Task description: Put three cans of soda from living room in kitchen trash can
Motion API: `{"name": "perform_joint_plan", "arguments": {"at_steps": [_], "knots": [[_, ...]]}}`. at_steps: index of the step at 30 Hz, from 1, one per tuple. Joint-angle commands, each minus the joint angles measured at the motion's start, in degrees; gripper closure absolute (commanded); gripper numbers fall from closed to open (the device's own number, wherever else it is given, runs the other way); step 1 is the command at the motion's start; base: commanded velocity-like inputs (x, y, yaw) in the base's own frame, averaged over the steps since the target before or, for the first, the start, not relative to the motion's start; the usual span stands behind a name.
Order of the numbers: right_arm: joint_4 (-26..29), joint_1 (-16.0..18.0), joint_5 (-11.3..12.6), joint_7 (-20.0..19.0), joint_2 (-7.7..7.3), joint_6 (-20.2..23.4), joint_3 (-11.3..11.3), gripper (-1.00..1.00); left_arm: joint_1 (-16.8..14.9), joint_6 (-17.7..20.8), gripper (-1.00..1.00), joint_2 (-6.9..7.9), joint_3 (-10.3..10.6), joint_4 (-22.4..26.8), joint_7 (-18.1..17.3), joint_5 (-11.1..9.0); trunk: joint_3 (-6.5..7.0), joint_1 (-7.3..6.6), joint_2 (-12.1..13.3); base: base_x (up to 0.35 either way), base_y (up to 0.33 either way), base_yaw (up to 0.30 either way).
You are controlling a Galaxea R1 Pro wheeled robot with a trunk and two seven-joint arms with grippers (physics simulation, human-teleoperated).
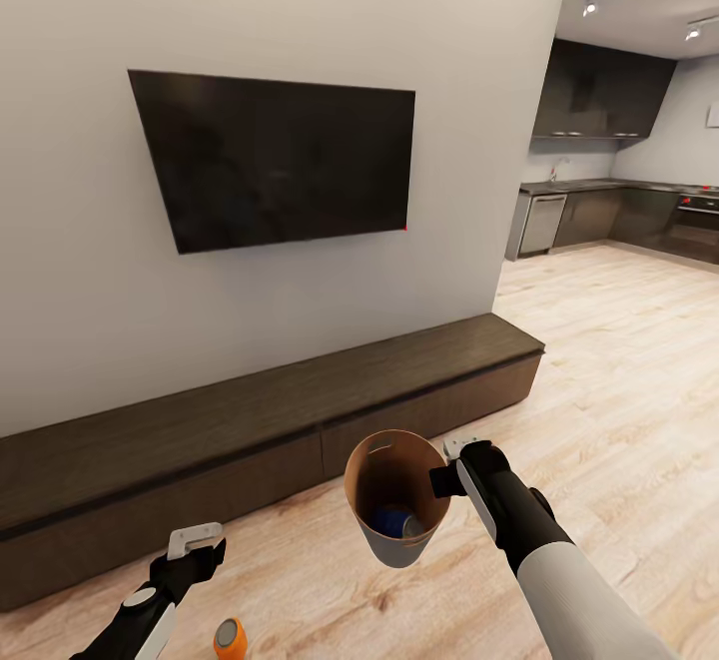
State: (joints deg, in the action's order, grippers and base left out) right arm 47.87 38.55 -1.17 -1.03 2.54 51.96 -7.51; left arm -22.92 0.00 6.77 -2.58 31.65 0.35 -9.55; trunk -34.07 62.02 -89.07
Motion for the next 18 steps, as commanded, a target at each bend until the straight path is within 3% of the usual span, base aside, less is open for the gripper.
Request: {"name": "perform_joint_plan", "arguments": {"at_steps": [1, 18], "knots": [[0.03, 0.03, 0.82, -0.21, 0.01, -0.01, 0.02, 1.00, -0.01, 0.00, -1.00, 0.00, -0.03, 0.00, 0.00, 0.02, -0.18, 0.22, -0.42, 0.000, 0.000, 0.000], [0.57, 0.11, 0.76, -0.20, -0.62, 0.62, 0.30, 1.00, 0.00, 0.00, -1.00, 0.00, -0.04, 0.00, 0.00, 0.02, -3.23, 3.96, -7.24, 0.000, 0.000, 0.000]]}}
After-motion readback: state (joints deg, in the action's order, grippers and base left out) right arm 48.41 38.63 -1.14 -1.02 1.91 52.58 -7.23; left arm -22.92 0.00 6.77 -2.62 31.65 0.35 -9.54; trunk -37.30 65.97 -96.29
